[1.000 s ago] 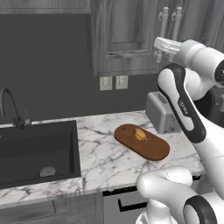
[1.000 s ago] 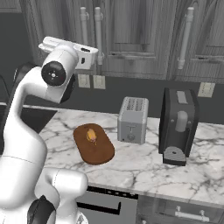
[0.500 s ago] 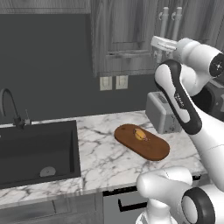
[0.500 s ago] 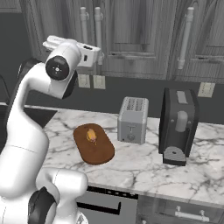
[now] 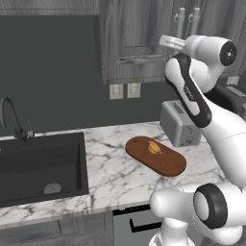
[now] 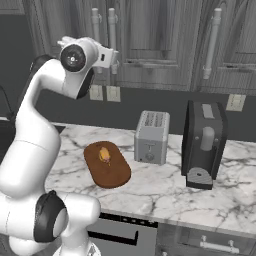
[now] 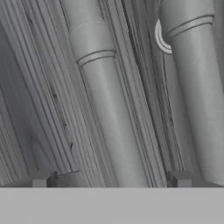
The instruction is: Open the cabinet, retrieve the rolling pin, and place it next to the meat on the cutting board to prepare for tenderizing.
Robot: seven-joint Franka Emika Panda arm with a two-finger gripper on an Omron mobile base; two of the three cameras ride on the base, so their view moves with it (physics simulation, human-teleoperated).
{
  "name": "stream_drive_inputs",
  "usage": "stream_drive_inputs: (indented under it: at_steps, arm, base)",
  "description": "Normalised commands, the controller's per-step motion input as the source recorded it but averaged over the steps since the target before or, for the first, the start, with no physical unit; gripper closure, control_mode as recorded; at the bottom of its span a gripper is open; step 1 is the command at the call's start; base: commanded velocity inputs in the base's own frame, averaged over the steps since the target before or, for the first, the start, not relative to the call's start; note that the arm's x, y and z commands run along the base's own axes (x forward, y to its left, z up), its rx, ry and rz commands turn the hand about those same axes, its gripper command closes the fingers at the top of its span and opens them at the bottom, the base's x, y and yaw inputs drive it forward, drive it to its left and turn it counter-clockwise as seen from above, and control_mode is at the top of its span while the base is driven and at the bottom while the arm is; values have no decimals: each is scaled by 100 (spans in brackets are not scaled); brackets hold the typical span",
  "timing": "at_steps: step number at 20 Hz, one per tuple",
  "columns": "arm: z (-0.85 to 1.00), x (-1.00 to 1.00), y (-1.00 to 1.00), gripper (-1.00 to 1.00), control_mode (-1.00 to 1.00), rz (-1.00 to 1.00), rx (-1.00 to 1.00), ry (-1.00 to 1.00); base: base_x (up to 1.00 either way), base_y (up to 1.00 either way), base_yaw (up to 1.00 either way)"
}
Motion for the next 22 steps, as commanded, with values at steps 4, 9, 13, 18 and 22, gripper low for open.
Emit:
stream_drive_inputs:
  at_steps: [4, 9, 13, 18, 22]
  arm:
    - [0, 36, 0, -100, -100, 0, 0, 7]
    - [0, 32, 0, -100, -100, 1, 0, 3]
    - [-2, 27, 0, 100, -100, 2, 0, 2]
    - [-2, 20, 0, 100, -100, 2, 0, 1]
    - [0, 8, 0, 100, -100, 2, 0, 0]
  base:
    - [0, 0, 0]
    - [0, 0, 0]
    - [0, 0, 0]
    - [0, 0, 0]
    - [0, 0, 0]
